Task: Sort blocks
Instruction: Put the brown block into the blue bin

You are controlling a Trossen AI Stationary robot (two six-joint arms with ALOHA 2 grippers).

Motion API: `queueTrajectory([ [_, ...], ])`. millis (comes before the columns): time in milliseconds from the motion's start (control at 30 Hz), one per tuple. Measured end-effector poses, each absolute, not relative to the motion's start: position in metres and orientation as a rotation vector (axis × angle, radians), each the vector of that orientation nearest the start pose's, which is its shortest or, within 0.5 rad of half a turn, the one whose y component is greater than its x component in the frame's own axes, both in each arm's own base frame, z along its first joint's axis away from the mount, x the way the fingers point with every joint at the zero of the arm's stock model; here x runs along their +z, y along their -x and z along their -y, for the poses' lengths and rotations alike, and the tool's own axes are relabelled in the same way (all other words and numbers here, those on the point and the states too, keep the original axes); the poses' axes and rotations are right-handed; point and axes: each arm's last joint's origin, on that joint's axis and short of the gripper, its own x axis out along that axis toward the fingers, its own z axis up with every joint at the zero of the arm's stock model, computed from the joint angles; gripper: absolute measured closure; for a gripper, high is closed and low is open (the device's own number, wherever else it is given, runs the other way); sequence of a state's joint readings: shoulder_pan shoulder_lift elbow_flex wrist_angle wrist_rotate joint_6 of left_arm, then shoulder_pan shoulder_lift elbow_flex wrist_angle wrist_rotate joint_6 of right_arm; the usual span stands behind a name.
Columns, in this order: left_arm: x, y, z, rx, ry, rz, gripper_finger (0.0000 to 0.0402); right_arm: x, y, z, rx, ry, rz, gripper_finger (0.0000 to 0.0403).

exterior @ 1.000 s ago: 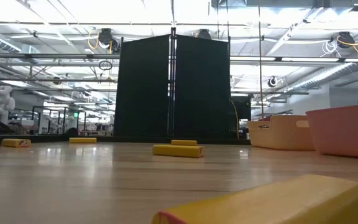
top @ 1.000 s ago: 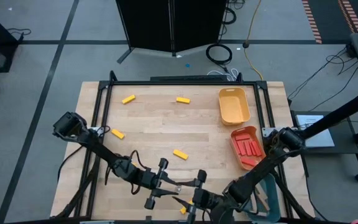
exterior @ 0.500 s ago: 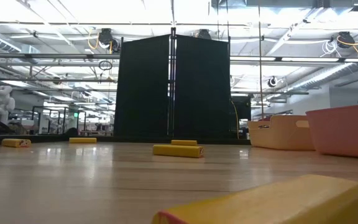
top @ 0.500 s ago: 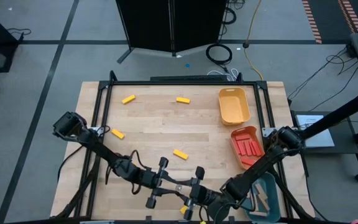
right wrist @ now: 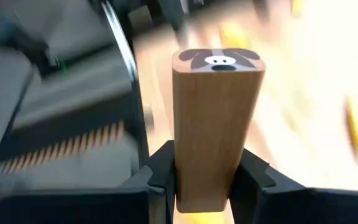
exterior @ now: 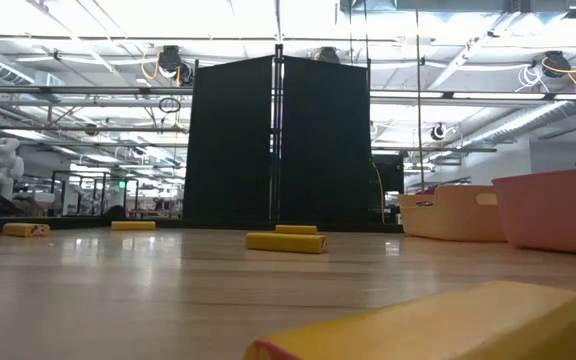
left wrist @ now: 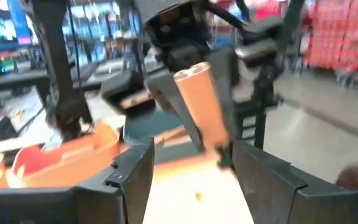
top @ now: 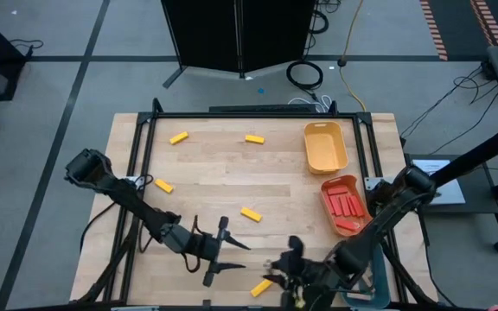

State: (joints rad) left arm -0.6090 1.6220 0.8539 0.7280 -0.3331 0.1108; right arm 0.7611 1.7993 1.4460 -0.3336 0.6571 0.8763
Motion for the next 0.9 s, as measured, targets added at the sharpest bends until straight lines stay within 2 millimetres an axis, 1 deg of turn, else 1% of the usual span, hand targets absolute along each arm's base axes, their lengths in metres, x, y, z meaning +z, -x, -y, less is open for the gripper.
queueTrajectory([
  [133, 0.235, -0.283, 0.183, -0.173, -0.170, -0.146, 0.0186, 0.271, -0.269, -0.250, -0.181, -0.559, -0.898, 0.0318],
  [233, 0.232, -0.280, 0.178, -0.100, -0.172, -0.211, 0.0185, 0.261, -0.240, -0.247, -0.319, -0.634, -1.218, 0.0318],
  [333, 0.229, -0.280, 0.177, -0.081, -0.165, -0.242, 0.0185, 0.256, -0.212, -0.247, -0.486, -0.643, -1.446, 0.0317],
  [433, 0.228, -0.280, 0.177, -0.080, -0.162, -0.245, 0.0185, 0.255, -0.189, -0.248, -0.644, -0.646, -1.605, 0.0316],
  [500, 0.228, -0.279, 0.177, -0.080, -0.164, -0.248, 0.0185, 0.256, -0.177, -0.250, -0.723, -0.634, -1.655, 0.0316],
  [600, 0.229, -0.280, 0.177, -0.077, -0.161, -0.244, 0.0185, 0.256, -0.164, -0.254, -0.776, -0.612, -1.669, 0.0315],
  [700, 0.228, -0.280, 0.176, -0.073, -0.139, -0.248, 0.0185, 0.256, -0.157, -0.258, -0.815, -0.623, -1.656, 0.0315],
  [900, 0.228, -0.280, 0.177, -0.072, -0.112, -0.248, 0.0185, 0.256, -0.146, -0.267, -0.808, -0.636, -1.649, 0.0305],
])
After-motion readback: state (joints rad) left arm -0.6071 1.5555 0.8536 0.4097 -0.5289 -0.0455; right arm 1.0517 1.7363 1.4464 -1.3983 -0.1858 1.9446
